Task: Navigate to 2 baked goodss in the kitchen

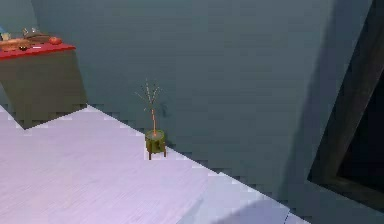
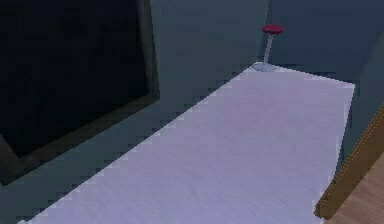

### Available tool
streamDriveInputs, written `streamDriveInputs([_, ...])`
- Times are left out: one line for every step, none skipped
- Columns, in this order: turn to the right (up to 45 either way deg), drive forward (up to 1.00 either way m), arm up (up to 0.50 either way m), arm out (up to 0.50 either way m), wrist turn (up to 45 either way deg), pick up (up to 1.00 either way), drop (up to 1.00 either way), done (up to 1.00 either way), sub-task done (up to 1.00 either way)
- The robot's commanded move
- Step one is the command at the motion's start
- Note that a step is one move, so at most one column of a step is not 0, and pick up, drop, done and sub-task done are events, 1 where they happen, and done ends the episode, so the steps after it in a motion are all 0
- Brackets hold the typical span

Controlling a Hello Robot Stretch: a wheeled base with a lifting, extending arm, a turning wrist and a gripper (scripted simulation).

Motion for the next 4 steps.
streamDriveInputs([-3.0, 0.00, 0.00, 0.00, 0.0, 0.00, 0.00, 0.00, 0.00])
streamDriveInputs([0.0, 0.45, 0.00, 0.00, 0.0, 0.00, 0.00, 0.00, 0.00])
streamDriveInputs([-45.0, 0.00, 0.00, 0.00, 0.0, 0.00, 0.00, 0.00, 0.00])
streamDriveInputs([-3.0, 0.00, 0.00, 0.00, 0.0, 0.00, 0.00, 0.00, 0.00])
